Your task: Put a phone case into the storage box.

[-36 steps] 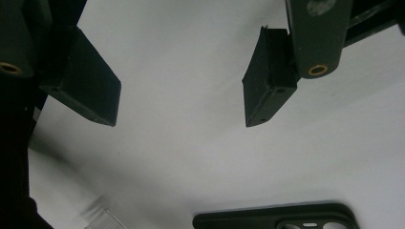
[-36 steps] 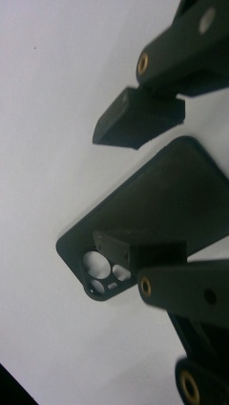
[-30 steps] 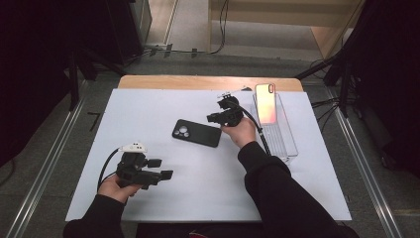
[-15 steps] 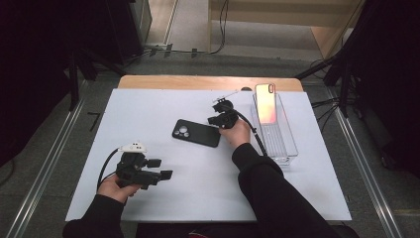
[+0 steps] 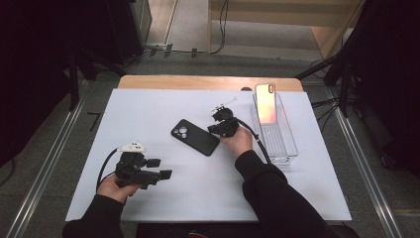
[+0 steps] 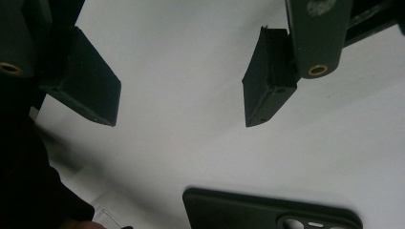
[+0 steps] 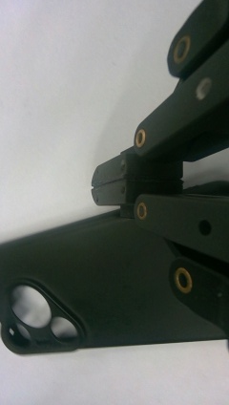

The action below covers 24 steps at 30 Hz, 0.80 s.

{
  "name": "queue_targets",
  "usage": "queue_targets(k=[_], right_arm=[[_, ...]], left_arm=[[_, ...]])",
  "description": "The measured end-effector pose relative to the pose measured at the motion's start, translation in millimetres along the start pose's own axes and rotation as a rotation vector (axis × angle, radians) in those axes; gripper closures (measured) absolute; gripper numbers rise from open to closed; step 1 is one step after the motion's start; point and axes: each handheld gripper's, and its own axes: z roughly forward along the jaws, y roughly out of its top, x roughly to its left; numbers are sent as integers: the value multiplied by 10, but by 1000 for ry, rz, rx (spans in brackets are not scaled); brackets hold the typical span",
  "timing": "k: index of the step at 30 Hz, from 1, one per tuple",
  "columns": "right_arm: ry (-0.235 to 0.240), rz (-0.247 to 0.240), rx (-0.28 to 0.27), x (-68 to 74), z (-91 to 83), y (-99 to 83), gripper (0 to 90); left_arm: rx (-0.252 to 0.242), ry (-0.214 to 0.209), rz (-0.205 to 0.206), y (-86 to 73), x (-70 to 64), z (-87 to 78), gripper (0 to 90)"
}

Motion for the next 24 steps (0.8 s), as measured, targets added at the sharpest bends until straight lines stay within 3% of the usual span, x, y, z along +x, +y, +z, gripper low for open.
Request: queue_targets(k=[9,13,18,24], right_arm=[[30,-20,12,114,-56,-128,872],[26,0,1,121,-90,-119,858],[39,-34,-34,185,-298,-97,749],[107,-46,-79,209,-611,-192,609]], left_arm=[[-1,0,-2,1,4,-1,294],[-4,-1,-3,1,5,-4,294],[-10,-5,-9,-1,21,-8,294],[-7,-5,-7,4,12,-7,294]])
